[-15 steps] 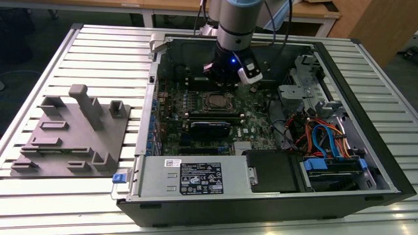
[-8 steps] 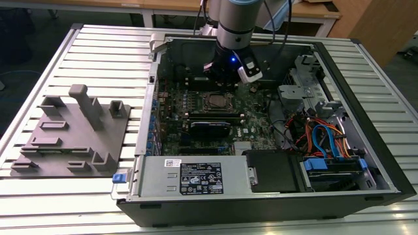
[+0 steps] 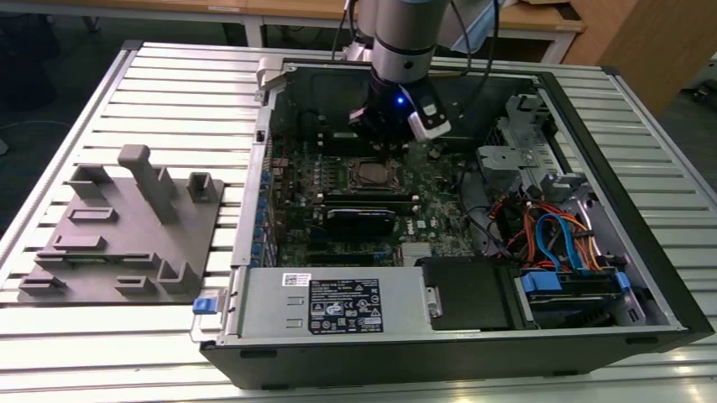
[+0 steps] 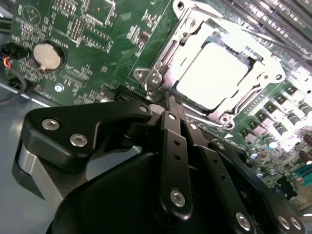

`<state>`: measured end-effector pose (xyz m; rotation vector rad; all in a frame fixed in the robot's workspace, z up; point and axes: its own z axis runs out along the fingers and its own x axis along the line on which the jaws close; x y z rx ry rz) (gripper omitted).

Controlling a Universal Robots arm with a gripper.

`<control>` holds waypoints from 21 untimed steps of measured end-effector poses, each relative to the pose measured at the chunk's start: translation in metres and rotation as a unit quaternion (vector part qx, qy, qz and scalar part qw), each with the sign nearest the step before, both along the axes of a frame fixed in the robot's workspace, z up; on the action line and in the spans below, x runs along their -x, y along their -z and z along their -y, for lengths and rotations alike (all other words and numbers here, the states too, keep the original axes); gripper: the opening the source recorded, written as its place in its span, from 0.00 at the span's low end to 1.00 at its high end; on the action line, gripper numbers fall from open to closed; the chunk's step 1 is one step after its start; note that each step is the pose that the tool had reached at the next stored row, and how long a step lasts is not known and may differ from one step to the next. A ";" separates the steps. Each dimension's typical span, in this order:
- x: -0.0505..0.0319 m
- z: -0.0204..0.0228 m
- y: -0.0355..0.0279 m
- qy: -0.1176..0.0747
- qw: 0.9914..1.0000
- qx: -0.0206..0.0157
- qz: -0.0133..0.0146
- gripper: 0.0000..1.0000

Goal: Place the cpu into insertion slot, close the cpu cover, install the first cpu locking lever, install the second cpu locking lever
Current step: 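Install the first cpu locking lever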

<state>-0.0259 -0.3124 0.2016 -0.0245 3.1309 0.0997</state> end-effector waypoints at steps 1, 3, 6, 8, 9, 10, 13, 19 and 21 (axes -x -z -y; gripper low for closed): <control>0.0000 -0.0001 0.0000 0.000 1.000 0.002 0.000 0.11; 0.0000 -0.0005 0.0000 0.000 1.000 0.004 0.000 0.11; 0.0000 -0.0009 0.0001 0.000 1.000 0.004 0.000 0.11; 0.0000 -0.0012 0.0000 0.000 1.000 0.004 0.000 0.11; 0.0000 -0.0015 0.0001 0.000 1.000 0.005 0.000 0.11; 0.0000 -0.0017 0.0001 0.000 1.000 0.005 0.000 0.11; 0.0000 -0.0027 0.0006 0.000 1.000 0.007 0.000 0.11; -0.0001 -0.0039 0.0021 0.000 1.000 0.013 0.000 0.11; 0.0000 -0.0039 0.0025 0.000 1.000 0.014 0.000 0.11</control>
